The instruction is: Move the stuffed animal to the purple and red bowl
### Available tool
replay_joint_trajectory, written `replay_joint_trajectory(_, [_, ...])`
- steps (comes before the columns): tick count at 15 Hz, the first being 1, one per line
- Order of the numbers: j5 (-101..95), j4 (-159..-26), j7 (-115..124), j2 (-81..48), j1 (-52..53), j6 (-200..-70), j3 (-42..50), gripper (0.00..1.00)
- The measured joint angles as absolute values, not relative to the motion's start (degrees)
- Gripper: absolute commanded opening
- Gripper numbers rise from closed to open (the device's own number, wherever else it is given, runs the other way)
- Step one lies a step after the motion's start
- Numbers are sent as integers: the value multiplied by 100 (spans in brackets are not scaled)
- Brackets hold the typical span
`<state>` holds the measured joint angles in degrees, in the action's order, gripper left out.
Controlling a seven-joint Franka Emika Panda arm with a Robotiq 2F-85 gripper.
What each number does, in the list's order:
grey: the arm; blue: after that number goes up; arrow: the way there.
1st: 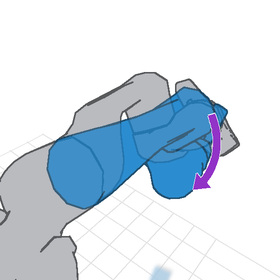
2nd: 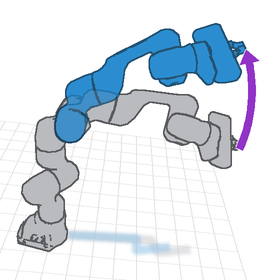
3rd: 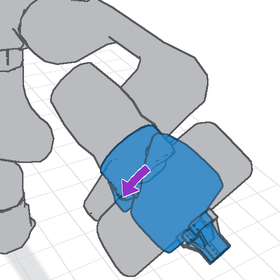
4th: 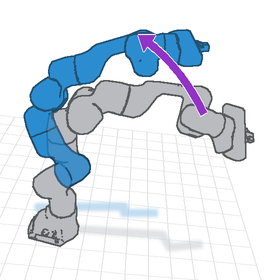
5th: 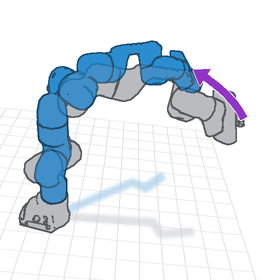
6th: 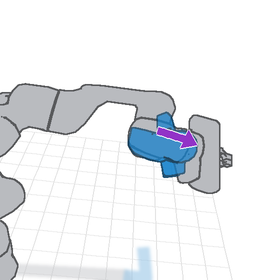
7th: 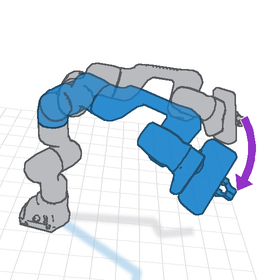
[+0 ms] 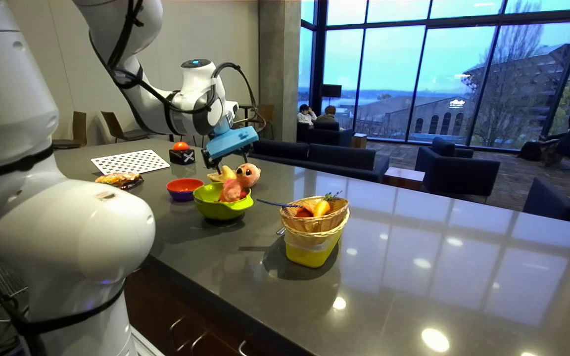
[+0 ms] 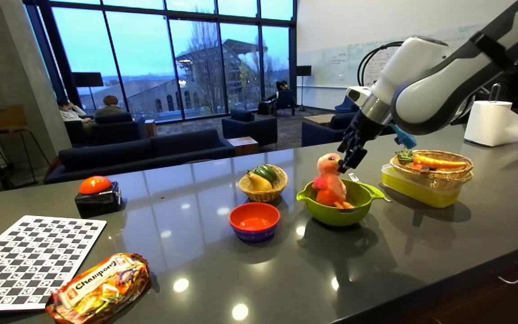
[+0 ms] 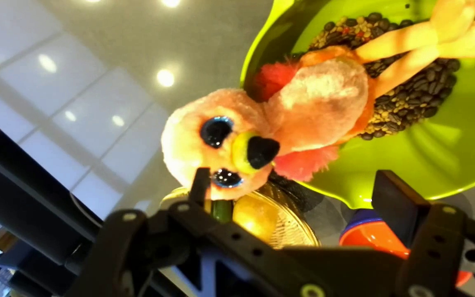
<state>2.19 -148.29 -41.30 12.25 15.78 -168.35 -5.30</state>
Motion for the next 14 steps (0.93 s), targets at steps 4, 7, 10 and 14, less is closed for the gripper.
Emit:
replay_joint_trajectory(4, [687,-14780,-4474,1007,1864,-16854,-390,100])
replay_joint_trajectory(7, [866,-14749,-4797,925,1926,-17002,-283,100])
replay_joint_trajectory(10, [1095,-14695,-5145,813,1968,-17210,-133,100])
replay_joint_trajectory(14, [1513,-14541,-5586,605,2032,-17412,51,100])
